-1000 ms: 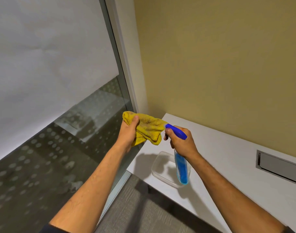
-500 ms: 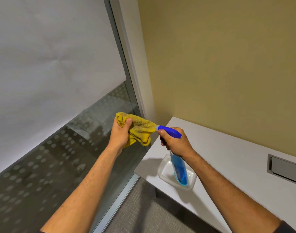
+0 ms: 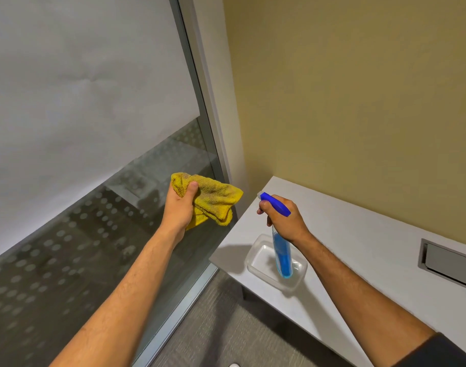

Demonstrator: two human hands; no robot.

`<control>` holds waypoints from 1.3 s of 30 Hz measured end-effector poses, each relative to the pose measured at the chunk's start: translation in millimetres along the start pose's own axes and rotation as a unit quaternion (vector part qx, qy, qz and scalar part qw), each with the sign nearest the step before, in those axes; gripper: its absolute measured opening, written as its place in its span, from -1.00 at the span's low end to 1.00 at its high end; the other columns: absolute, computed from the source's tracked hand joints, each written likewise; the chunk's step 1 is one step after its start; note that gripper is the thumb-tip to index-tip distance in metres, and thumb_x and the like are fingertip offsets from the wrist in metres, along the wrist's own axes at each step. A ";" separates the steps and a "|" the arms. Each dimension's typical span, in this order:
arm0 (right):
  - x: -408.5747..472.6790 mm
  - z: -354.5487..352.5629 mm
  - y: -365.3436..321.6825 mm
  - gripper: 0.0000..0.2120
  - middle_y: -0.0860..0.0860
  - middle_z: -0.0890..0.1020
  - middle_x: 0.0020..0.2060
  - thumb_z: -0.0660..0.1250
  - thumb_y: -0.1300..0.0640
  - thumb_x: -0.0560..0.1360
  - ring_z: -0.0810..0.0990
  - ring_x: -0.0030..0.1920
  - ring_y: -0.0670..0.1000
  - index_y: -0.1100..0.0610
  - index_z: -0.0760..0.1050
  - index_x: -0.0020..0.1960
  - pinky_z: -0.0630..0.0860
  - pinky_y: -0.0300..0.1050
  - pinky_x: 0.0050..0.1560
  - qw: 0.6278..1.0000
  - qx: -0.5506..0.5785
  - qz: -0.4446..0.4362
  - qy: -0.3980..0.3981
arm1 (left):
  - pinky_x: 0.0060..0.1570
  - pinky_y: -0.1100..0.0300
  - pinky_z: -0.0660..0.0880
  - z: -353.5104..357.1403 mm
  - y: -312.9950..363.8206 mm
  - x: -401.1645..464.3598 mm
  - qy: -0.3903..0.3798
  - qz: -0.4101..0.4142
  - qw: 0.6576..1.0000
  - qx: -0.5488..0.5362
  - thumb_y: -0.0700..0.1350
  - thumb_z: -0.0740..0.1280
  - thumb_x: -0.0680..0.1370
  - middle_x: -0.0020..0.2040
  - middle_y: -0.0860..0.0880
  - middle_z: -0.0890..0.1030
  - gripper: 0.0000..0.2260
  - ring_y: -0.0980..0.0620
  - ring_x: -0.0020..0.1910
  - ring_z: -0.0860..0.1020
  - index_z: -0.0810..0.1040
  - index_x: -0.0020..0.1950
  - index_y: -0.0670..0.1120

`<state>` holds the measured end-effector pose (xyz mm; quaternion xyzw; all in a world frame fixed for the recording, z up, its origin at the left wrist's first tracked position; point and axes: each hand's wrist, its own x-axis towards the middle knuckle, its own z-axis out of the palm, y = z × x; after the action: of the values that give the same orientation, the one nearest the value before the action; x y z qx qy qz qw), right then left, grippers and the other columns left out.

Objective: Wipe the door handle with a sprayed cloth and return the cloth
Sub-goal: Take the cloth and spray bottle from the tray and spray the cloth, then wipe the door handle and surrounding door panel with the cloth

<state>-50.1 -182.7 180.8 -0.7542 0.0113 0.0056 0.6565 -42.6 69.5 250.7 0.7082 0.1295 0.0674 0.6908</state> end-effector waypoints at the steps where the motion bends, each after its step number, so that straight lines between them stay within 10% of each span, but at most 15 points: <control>1: -0.7 -2.3 11.1 -0.73 0.09 0.66 -0.04 0.34 -0.04 0.57 0.62 -0.14 0.05 0.13 0.58 0.14 0.55 -0.30 -0.28 1.000 -0.004 0.011 -0.002 | 0.07 -0.08 0.70 -0.6 -3.4 -1.5 0.001 -0.001 1.000 0.004 0.01 0.29 0.69 0.08 -0.12 0.77 -0.68 -0.09 0.02 0.77 0.54 0.32 -0.19; 15: 7.5 -5.8 140.4 -0.50 0.00 0.58 0.30 0.45 0.06 0.51 0.61 0.17 0.08 0.11 0.38 0.39 0.61 -0.07 0.14 0.998 0.011 0.056 -0.012 | 0.12 -0.25 0.67 25.6 -103.8 -16.8 -0.012 -0.062 0.996 0.065 0.03 0.36 0.64 0.05 -0.16 0.77 -0.63 -0.16 0.05 0.76 0.51 0.30 -0.22; 25: 6.3 -2.1 178.7 -0.39 0.02 0.51 0.28 0.48 0.10 0.49 0.54 0.26 0.12 0.08 0.27 0.44 0.50 -0.19 0.06 0.993 -0.026 0.109 -0.046 | 0.18 -0.27 0.64 11.9 -128.6 -25.8 0.002 -0.095 0.993 0.076 -0.04 0.32 0.68 0.12 -0.23 0.74 -0.68 -0.23 0.11 0.73 0.51 0.33 -0.23; 29: 0.6 -12.0 169.5 -0.17 0.01 0.41 0.39 0.55 0.03 0.42 0.45 0.36 0.12 0.01 0.15 0.53 0.51 -0.04 0.19 0.985 -0.101 0.118 -0.076 | 0.15 -0.24 0.65 3.4 -118.5 -37.4 0.007 -0.088 0.994 0.065 -0.05 0.31 0.68 0.12 -0.21 0.74 -0.69 -0.21 0.10 0.74 0.50 0.33 -0.22; 33: -13.9 -8.5 132.5 -0.02 0.02 0.13 0.60 0.54 -0.08 0.39 0.22 0.55 0.17 -0.08 -0.02 0.60 0.35 0.25 0.43 0.981 -0.167 0.094 -0.040 | -0.21 0.19 0.68 -18.0 -97.6 -51.6 0.010 -0.064 0.997 0.044 -0.11 0.33 0.68 -0.07 -0.02 0.79 -0.72 0.04 -0.12 0.78 0.49 0.33 -0.24; 39: -35.8 79.4 -1.1 -0.42 -0.10 0.52 0.37 0.42 -0.22 0.42 0.46 0.37 -0.05 -0.18 0.39 0.40 0.43 0.00 0.33 0.977 -0.122 -0.046 -0.168 | 0.01 0.12 0.69 -79.9 -57.9 -80.9 -0.019 -0.037 0.998 0.036 -0.11 0.47 0.59 0.02 0.02 0.78 -0.79 0.04 0.01 0.76 0.60 0.19 0.10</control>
<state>-85.3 -103.5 171.7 -0.8168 -0.1344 0.1031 0.5515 -147.2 124.6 202.7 0.7287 0.1449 0.0231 0.6690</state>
